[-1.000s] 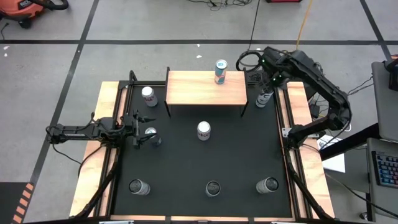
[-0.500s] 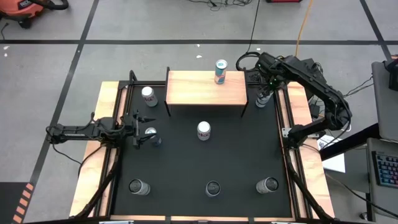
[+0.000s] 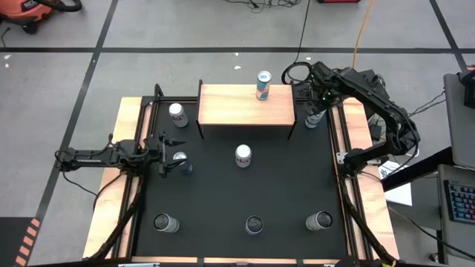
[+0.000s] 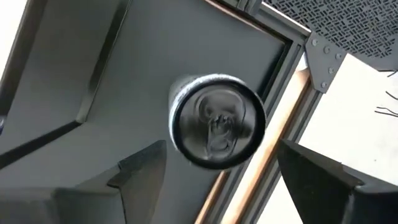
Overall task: Place canned beverage on shelf
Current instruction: Put the top white-blue soda can on the shelf
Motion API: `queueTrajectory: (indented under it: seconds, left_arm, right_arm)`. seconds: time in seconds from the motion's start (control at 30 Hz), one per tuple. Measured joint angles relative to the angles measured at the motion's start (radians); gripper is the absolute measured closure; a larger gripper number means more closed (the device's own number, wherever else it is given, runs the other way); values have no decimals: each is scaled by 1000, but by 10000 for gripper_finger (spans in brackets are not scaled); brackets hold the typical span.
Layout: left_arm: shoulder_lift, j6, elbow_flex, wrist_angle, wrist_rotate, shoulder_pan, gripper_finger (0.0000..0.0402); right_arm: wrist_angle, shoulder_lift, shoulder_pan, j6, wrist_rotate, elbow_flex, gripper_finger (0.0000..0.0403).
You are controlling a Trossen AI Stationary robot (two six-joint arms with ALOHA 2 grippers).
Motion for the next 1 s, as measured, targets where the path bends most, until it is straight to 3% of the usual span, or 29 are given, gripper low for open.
queueTrajectory:
  seconds: [0.17,0.83,1.0]
  left_arm:
    - [0,0,0,0,0,0,41]
    - [0,0,0,0,0,0,41]
    - [0,1,0,0,0,0,41]
  right_arm:
    - [41,0,-23,-1,-54,-8,117]
    - [67,0,-44,0,-57,-8,117]
    - [126,-1,-44,6,-94,-79,117]
